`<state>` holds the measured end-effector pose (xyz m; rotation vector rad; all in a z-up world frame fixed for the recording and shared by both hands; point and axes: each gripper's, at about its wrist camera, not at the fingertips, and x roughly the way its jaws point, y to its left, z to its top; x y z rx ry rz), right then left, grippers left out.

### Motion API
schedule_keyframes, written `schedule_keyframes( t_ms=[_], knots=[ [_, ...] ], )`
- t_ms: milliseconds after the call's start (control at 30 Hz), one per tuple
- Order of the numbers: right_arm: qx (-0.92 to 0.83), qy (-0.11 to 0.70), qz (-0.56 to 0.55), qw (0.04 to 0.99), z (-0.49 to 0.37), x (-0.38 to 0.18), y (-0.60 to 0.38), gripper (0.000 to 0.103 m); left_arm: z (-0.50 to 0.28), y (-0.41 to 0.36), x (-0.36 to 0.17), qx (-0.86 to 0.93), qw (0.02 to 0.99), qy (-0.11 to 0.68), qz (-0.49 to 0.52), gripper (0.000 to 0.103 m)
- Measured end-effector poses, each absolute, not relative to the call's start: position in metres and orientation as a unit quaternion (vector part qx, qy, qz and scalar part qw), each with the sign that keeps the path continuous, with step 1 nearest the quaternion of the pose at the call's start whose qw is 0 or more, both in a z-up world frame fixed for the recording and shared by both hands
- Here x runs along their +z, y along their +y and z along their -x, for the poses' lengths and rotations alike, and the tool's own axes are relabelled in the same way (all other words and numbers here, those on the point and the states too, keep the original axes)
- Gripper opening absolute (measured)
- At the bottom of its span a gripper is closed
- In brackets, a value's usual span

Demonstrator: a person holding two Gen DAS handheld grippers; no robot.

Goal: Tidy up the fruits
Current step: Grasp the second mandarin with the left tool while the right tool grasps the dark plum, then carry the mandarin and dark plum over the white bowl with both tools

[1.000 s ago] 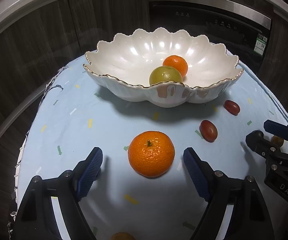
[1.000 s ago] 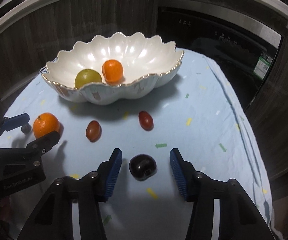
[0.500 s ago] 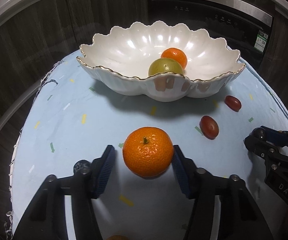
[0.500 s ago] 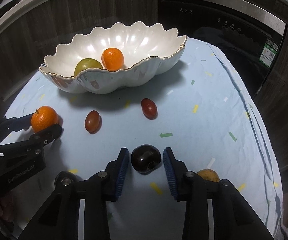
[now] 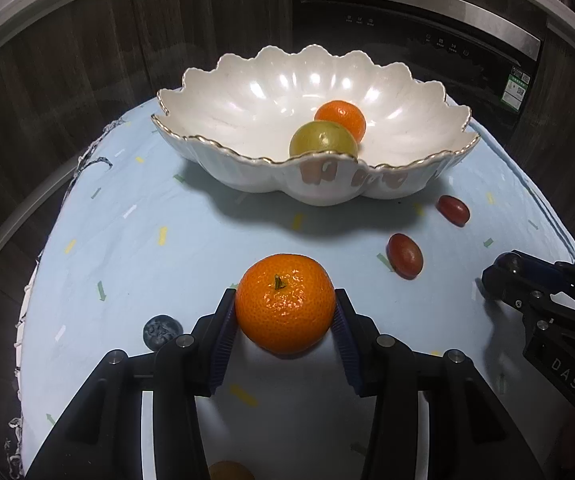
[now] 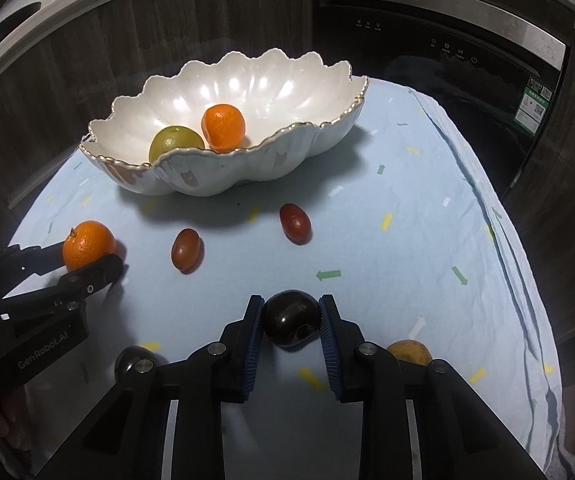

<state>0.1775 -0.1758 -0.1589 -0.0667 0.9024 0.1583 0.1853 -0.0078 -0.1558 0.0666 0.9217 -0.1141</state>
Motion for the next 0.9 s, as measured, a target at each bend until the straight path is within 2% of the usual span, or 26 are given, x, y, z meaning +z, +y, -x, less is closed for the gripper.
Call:
schedule_keyframes(
  t_ms=[900],
  knots=[
    [0.087,0.377,0.034,0.921,-0.185,-0.101,-0.169,0.029,-0.187,0.003,-0.101,-0.043,0.908,0.415,-0.019,0.045]
  ],
)
